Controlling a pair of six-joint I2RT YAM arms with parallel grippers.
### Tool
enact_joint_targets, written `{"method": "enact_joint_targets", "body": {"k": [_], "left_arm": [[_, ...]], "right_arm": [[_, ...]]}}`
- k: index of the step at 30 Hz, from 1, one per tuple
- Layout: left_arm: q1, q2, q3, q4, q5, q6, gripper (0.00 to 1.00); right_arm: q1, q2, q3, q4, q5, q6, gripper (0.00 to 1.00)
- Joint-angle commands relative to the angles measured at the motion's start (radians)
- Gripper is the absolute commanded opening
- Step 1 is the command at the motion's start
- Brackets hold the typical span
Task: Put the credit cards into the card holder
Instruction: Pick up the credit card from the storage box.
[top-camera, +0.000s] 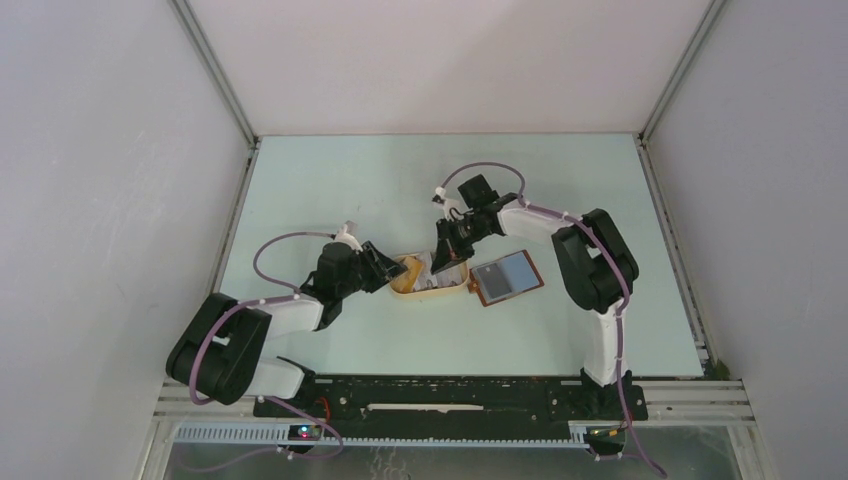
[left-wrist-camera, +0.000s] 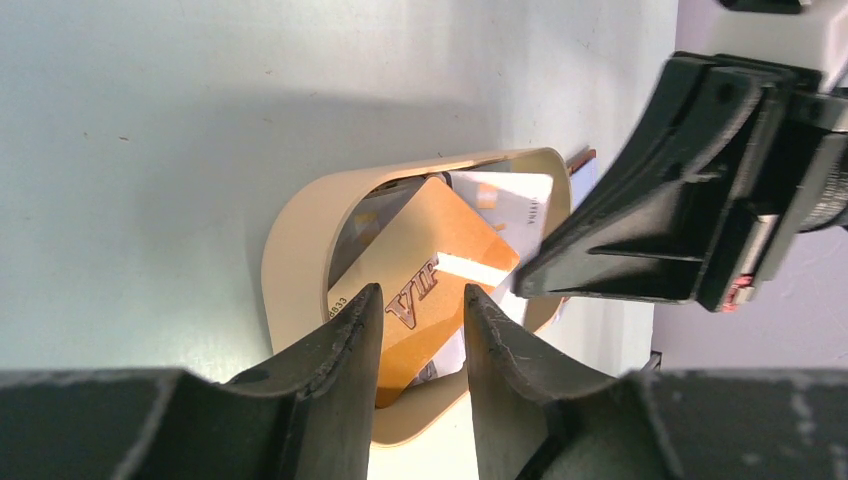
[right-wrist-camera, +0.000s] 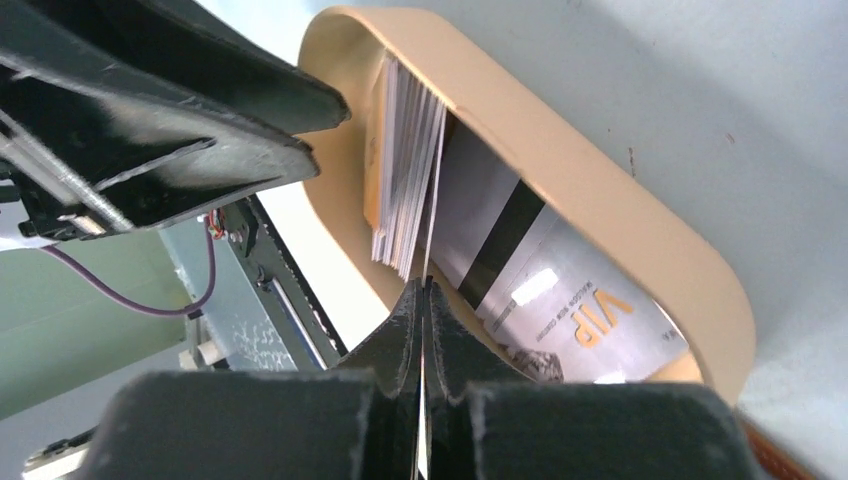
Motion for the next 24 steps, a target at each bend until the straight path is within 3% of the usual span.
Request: {"method": "enact_joint_targets", "body": {"k": [1,13,18,24], "left_arm": [[0.002,-0.034,-0.036,-0.03,0.003,0.02,0.41],[0.001,-0.321,-0.005,-0.253,-0.097,0.134,0.42],[0.002,-0.457,0.011,-0.331,-0.129,0.173,0.44],[-0.007,-0.499,0.015,-0.272,-0.074,0.173,0.45]], "right_arm": [[-0.012,-0.114,0.0,-0.03,0.071,-0.072,0.0],[-0.037,-0.222,-0.042,-0.086,0.115,-0.22,0.0],[-0.074,-0.293,-0.083,-0.087,0.008,-0.297,0.0],[-0.156,-0.422,-0.172,-0.097,-0.156,-0.408,0.0]]}}
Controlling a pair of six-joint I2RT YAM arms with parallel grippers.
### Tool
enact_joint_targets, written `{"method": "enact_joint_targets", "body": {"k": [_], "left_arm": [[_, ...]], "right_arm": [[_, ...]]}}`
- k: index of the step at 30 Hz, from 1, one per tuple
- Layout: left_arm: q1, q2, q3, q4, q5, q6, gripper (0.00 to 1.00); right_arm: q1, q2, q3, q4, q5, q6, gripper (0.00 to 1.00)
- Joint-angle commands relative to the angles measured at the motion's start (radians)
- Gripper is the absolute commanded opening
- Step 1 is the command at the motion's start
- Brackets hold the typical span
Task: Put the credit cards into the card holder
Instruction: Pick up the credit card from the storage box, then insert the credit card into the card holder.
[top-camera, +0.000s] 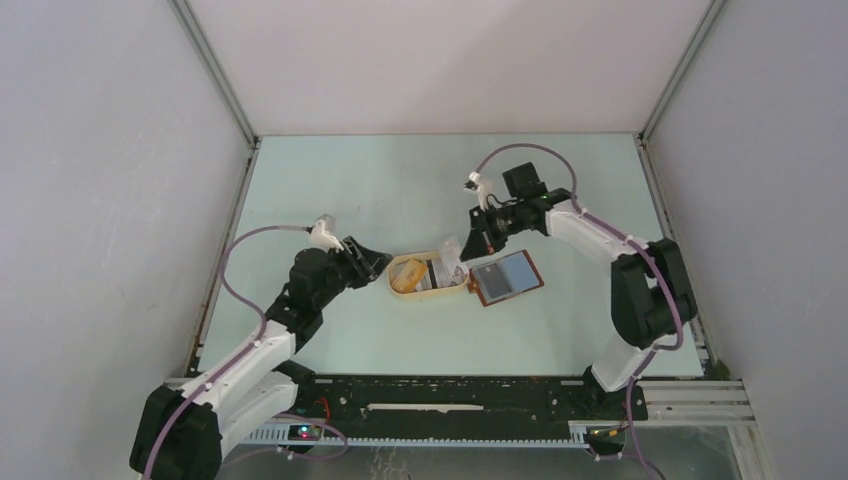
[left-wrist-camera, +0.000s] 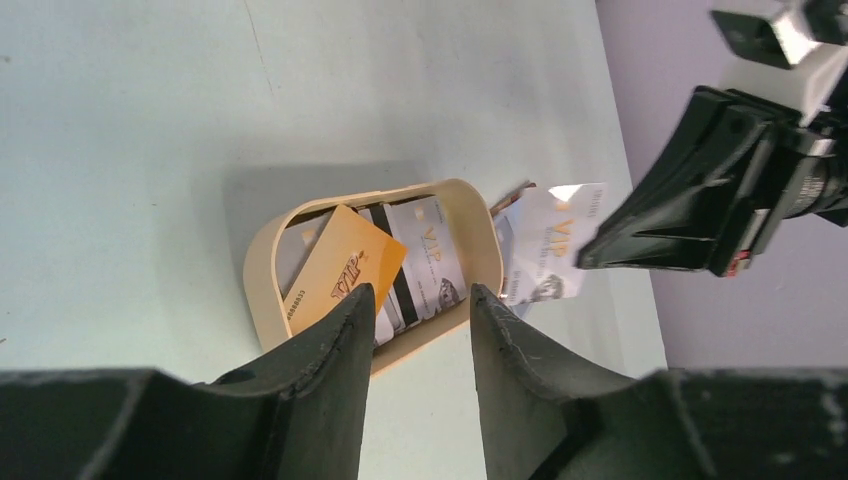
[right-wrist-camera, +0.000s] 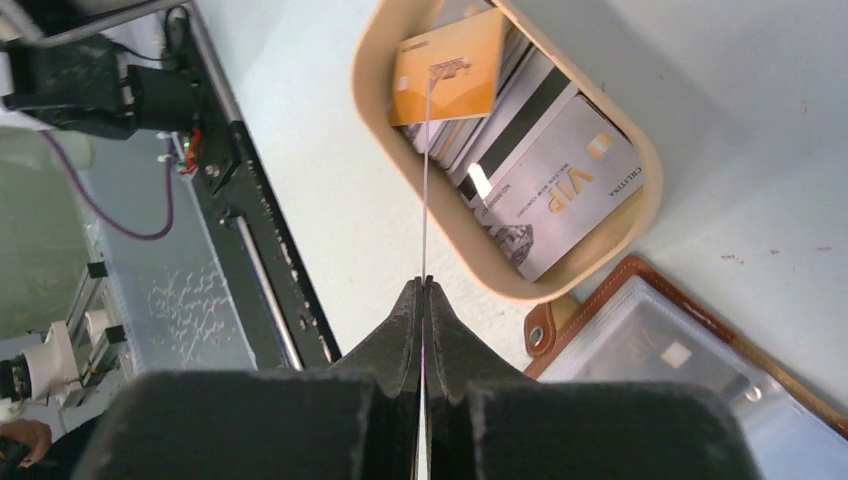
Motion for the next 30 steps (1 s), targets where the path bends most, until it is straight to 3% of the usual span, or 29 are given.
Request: {"method": "enact_joint_targets", "body": {"k": [1,9,17,26,30], "left_arm": [[-0.014,-0.006,0.017,0.054,0.041,0.036,0.45],[-0.207,0.197,0.165,0.148,0.082,0.151,0.49],[-0.417,0.549,0.499,-0.003,0.117,0.303,0.45],[-0.491,0.806,0.732,-0.093,0.161,0.325,0.37],[-0.492,0.872,0.765,-0.113,0.145,0.296,0.33]], "right_arm": [[-0.07,-0.132,-0.043,-0.016,-0.165,-0.136,0.0],[-0.279,-0.21,-0.119,-0.211,-0.21,-0.361,0.0],[-0.509,-0.138,-0.142,-0.338,-0.116,-0.443,0.0],[-0.523,-0.015,-0.084,-0.395,-0.143,-0.483,0.0],[-0.52,0.036,-0.067,-0.395,-0.157,-0.473,0.0]]}}
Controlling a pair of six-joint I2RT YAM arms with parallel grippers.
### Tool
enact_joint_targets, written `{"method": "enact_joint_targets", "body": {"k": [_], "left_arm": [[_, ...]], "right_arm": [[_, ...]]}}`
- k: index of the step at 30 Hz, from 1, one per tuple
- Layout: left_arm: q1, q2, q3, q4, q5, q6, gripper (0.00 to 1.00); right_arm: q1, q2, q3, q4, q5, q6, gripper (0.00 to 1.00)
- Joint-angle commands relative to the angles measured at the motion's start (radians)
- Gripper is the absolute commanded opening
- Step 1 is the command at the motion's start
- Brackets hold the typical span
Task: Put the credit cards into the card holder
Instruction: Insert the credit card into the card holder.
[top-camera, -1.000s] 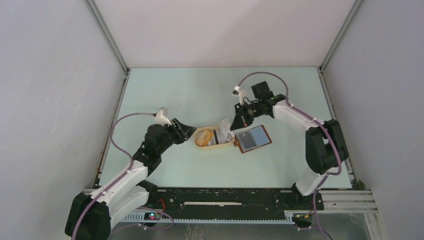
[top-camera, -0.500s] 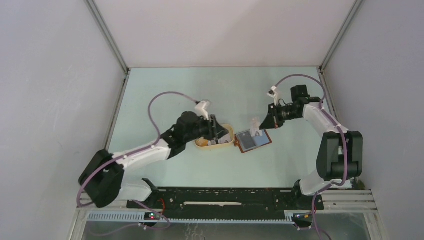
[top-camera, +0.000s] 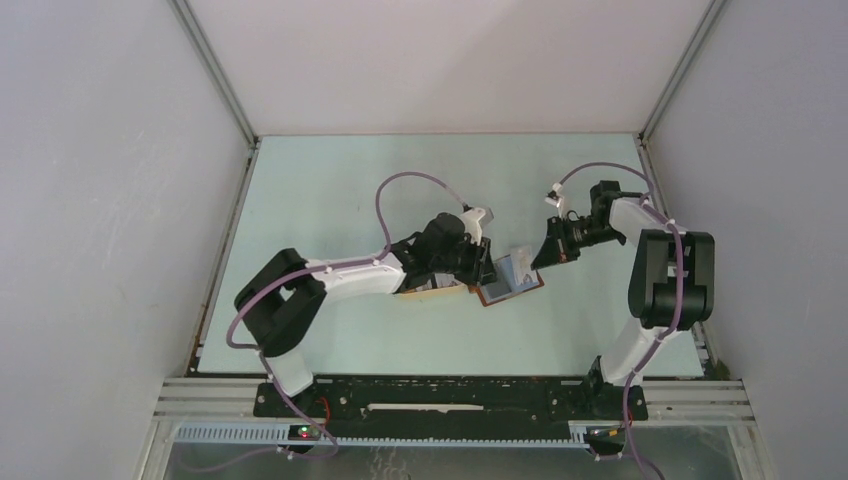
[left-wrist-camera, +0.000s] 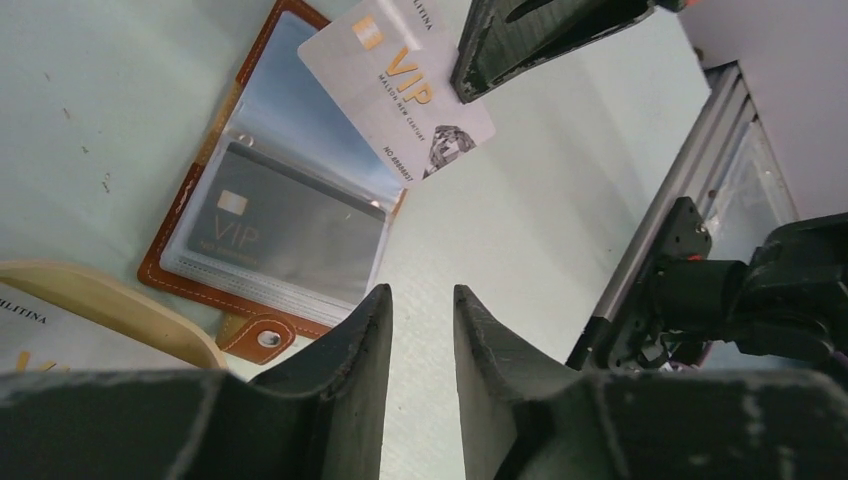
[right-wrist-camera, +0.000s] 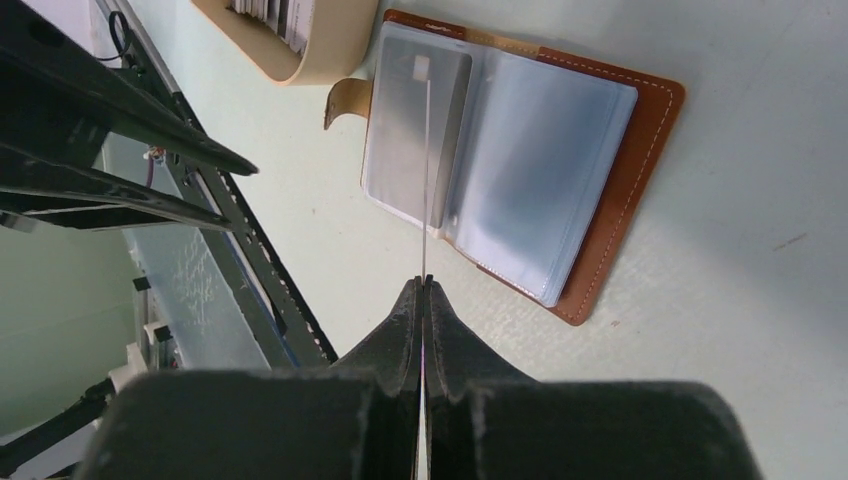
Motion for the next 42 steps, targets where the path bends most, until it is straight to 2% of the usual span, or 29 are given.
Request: {"method": "enact_joint_targets", "body": {"k": [1,10,17,42], "left_arm": [[-0.002,0.049,0.078,-0.037,0.001,0.002,0.33],[-0.002,0.155,0.145,-0.129,-0.04,0.001,0.32],[0.0,0.18,0.163,-0.197,-0.091,0.007,0.33],[0.05,0.178,0.106,-0.206,-0.111,-0.044,0.34]], "right_arm": [[0.007,0.038,0.049,-0.021,-0.044,-0.017,0.0],[0.011,0.137,0.097,-0.039,-0.083,-0.005,0.0],[0.022,0.174,0.112,-0.05,-0.082,-0.006,0.0],[0.052,0.237,0.126,-0.051,-0.028,0.012,0.0]]}}
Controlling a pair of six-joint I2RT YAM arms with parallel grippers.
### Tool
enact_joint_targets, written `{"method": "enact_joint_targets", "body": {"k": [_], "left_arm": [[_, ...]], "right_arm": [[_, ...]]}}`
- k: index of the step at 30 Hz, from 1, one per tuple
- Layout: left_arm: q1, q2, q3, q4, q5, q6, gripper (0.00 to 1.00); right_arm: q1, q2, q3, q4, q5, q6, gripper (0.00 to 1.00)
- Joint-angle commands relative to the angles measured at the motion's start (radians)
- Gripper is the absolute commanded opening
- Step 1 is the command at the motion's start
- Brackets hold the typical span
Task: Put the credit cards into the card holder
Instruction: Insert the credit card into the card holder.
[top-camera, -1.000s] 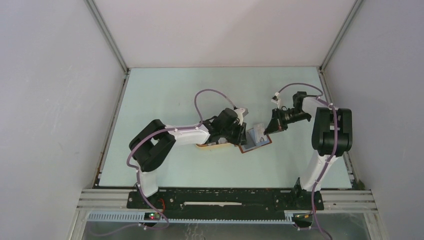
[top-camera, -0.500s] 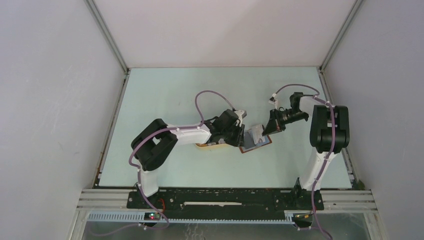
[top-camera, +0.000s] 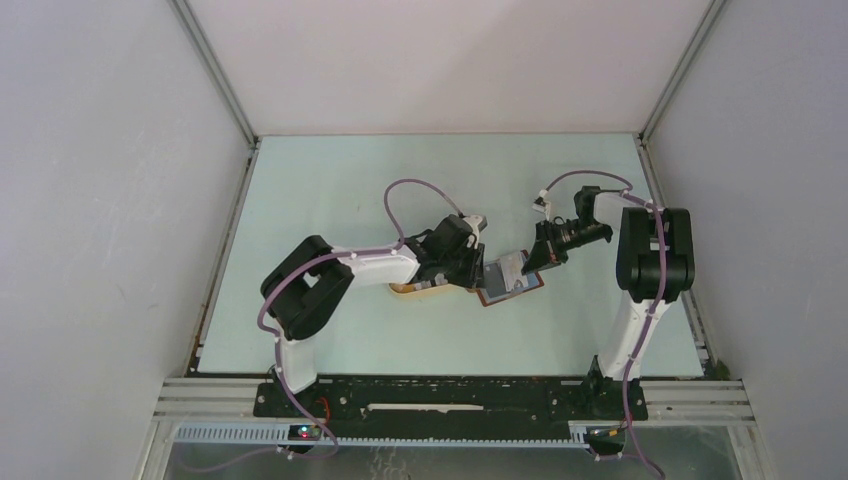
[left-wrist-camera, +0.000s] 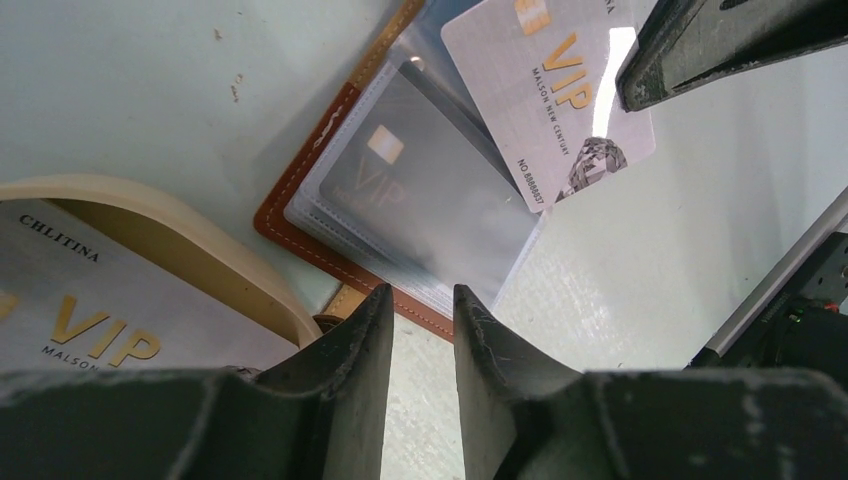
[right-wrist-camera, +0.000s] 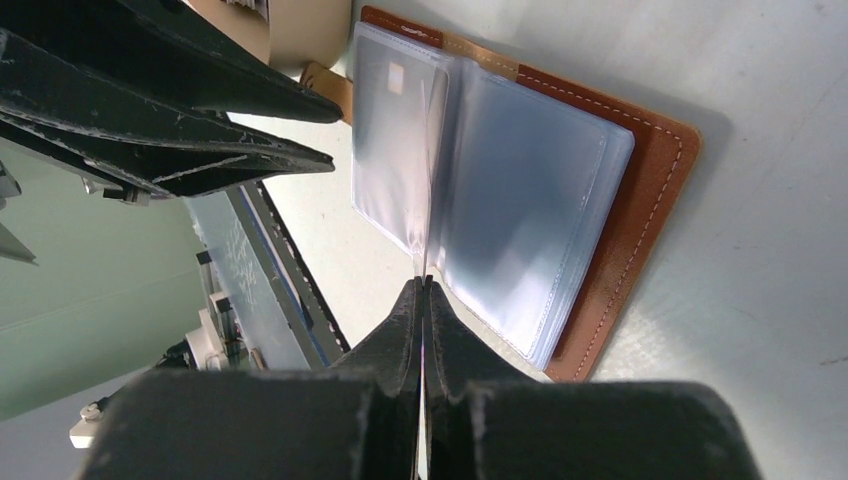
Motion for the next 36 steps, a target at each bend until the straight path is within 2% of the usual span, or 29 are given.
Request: {"method": "enact_joint_targets", "body": {"k": [1,36], "left_arm": [[0.019,-0.002,0.001,-0.002,-0.015,-0.016,0.34],[0.019,0.016,0.012,0.012,0.036,-0.03,0.35]], "right_arm": [[-0.001,0.01,0.03,-0.003,0.015,0.01,0.0],[0.01,0.018,0.03,0.025,0.069,0.046,0.0]]}}
